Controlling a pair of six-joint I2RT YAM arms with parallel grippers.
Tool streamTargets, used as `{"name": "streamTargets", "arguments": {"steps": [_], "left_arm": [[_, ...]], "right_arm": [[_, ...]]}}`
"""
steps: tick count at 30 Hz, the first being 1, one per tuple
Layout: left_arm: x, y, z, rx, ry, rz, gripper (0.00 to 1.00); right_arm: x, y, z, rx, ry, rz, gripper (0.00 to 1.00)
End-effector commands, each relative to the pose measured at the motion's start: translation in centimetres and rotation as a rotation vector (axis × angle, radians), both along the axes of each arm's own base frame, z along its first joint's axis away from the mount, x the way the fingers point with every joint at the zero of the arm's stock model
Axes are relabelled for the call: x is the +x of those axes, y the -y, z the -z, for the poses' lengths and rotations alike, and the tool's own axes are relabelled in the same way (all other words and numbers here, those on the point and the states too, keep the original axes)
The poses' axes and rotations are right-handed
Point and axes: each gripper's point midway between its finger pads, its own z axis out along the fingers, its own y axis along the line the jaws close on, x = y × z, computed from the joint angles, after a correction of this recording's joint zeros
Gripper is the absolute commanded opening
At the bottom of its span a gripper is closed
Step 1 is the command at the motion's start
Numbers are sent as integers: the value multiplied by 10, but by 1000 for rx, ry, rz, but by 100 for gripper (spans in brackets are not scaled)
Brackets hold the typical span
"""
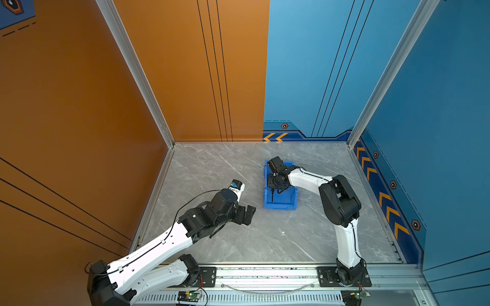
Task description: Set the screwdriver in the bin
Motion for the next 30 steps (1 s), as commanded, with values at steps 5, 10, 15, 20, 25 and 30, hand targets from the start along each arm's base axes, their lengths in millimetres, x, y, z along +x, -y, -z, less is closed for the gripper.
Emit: {"name": "streamTargets", "arguments": {"steps": [5,10,15,20,25,30], "left_arm": [[-7,-16,1,-13,7,-31,98],[-15,-25,-3,-31,21,-43,98],[-22,-38,-5,-38,35,-66,98],[-30,-61,4,46,13,-114,98],[-35,-70,7,77,20,-103,98],[-36,-78,11,106,56,-98,98]], "right_arm": [[-9,1,-22,-39,40,9,41],[-10,2,-50,-57,95,10,45],[-16,1,-79,-71,154,10,47],[-31,1,-109,-105,212,21,50],[-58,-5,-141,-127,265,15,56],[-84,2,-175,-170,313,5,64]]}}
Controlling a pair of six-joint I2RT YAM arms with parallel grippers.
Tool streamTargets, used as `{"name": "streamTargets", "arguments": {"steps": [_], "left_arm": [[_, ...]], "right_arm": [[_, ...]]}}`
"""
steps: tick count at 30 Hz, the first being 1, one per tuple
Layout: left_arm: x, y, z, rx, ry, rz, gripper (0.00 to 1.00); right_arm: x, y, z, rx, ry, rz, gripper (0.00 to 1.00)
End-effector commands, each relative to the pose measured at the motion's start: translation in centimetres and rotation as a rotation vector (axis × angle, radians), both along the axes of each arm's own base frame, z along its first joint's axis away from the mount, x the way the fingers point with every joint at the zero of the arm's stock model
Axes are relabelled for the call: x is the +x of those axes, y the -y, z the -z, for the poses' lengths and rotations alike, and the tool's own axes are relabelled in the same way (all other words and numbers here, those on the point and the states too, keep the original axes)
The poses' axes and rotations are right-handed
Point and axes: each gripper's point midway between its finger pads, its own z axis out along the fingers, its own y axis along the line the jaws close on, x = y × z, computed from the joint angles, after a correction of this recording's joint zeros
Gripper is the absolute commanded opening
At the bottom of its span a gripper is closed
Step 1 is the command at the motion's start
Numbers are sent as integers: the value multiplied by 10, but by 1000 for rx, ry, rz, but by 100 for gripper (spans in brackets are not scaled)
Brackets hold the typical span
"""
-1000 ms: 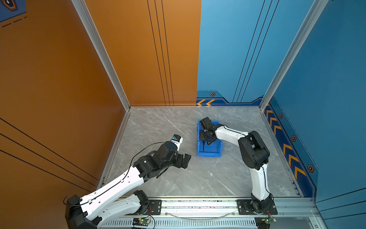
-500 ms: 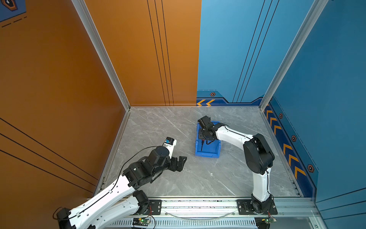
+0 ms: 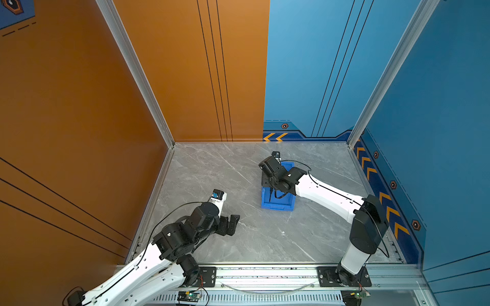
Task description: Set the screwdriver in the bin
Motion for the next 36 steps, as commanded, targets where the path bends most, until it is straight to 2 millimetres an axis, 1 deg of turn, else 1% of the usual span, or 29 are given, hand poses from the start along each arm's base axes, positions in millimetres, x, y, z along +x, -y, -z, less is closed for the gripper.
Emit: {"name": "streamTargets", "arguments": {"steps": [1,4,9,15,19,21,23,26,27,29,33,36], "left_arm": [[1,-15,12,73,18,-22,98],[4,-16,8,55,50,-32,98],[8,-21,13,62,59,-72,98],[12,-19,22,61,45,-94,98],[18,-26,25,89,56,-142,98],[22,-31,23,117,74,-163,98],[23,-31,21,140,96,-144,98],[28,-40,12,170,147,-171,98],[30,-44,9,182,164,-182,98],[32,-50,6,205,191,-199,98],[35,-66,3,246,228,-257,98],[39,-82,0,273,246,-346,98]], "right_arm": [[-19,29,-20,-87,23,55,66],[-34,39,-33,-113,32,47,71],[-54,61,-47,-155,54,29,81],[-69,90,-50,-227,89,-3,92],[-77,111,-47,-281,118,-21,100],[-82,121,-47,-288,142,-34,100],[-85,129,-49,-272,185,-50,100],[-88,155,-58,-231,256,-2,100],[-89,167,-62,-218,279,34,100],[-90,187,-64,-184,307,83,100],[-97,223,-54,-143,336,174,100],[-103,241,-44,-141,339,235,100]]}}
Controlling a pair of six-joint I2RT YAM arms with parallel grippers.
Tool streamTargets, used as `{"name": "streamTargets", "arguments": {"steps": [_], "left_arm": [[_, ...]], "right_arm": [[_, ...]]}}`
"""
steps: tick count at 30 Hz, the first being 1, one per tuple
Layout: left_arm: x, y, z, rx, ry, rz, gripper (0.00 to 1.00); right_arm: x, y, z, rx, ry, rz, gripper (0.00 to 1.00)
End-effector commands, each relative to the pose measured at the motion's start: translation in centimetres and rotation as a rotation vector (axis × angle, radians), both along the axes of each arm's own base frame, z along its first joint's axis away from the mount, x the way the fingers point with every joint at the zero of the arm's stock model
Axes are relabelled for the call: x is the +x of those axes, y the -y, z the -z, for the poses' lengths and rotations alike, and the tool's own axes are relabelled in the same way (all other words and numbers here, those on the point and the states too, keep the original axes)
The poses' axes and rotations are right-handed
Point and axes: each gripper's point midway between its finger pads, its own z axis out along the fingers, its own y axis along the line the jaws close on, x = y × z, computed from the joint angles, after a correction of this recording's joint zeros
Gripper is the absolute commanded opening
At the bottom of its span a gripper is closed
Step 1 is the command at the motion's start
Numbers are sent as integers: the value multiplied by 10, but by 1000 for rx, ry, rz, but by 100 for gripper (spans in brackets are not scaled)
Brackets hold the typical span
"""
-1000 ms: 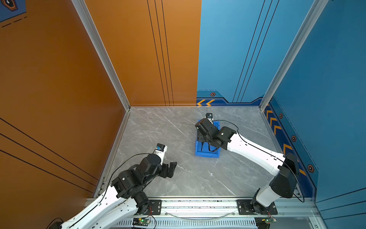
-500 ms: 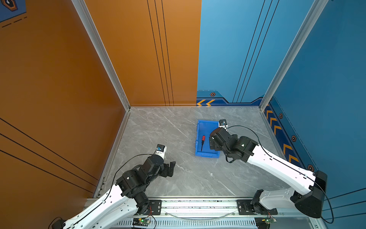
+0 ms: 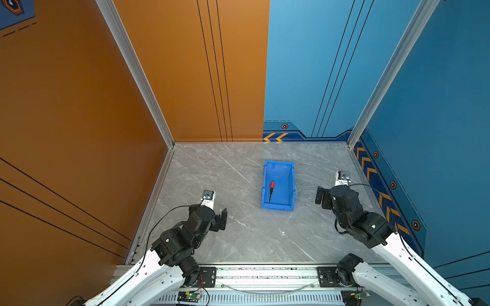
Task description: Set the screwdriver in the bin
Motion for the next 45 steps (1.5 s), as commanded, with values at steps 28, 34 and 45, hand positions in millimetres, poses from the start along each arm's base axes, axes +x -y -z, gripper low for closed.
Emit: {"name": "streamTargets", "arguments": {"steps": [28,34,45], "left_arm": [[116,-67,51,168,154,-145,98],[134,-67,71,122,168,-170,98],[160,-63,88,169,134,-152,98]], "right_arm": [[55,61,102,-140,176,83,100],[78,77,118,-124,129,121,100],[124,66,123,-110,134,45,100]]}}
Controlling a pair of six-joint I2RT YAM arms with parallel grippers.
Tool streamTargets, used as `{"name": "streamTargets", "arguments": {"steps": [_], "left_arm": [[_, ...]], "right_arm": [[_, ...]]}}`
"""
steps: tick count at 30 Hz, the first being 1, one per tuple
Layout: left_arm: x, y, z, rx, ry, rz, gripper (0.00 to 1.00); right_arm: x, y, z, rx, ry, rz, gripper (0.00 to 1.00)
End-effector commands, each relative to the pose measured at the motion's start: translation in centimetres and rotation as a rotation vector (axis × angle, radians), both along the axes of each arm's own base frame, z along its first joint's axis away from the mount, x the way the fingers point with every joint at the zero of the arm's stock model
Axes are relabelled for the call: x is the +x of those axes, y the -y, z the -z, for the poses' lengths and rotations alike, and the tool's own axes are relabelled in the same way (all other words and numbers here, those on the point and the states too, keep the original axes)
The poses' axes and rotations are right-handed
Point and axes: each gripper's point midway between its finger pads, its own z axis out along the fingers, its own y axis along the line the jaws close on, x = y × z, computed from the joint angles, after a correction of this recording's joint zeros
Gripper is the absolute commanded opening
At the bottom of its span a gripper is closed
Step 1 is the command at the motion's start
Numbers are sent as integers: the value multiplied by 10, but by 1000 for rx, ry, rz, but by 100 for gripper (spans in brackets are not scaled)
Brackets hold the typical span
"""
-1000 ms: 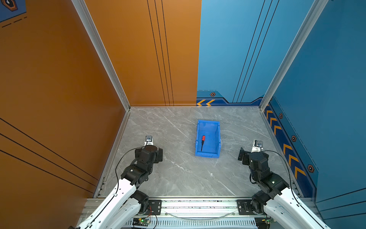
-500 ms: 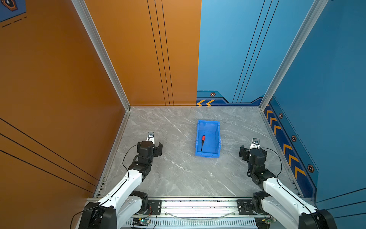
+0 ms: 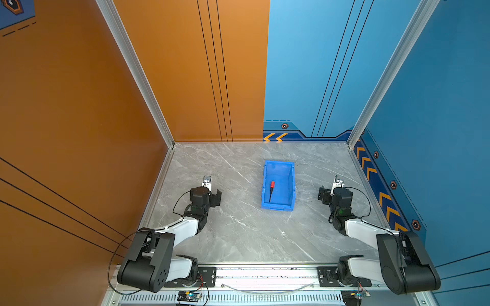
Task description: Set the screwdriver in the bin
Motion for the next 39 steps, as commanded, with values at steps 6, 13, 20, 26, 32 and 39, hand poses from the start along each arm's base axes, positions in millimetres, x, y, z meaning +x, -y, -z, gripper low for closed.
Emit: {"name": "streamTargets", "arguments": {"steps": [6,13,20,26,32,39], "left_arm": [[32,-3,-18,42,81,-3,98],[42,-11,-11,37,67,-35,98],[39,-33,-8,-38,110,-111,98],[33,-40,1,-94,147,-113,98],[33,-41,-1,-83,160,-120,98],[33,-39,-2,-70,170,-122,98]], "right_arm": [[38,-6,0,44,44,-44,100],[34,-3,2,77,68,-50,100],[30,-4,7,75,107,-58,100],[31,-3,7,78,102,-56,100],[31,-3,8,79,99,-56,100],[31,-3,7,77,102,-56,100]]}}
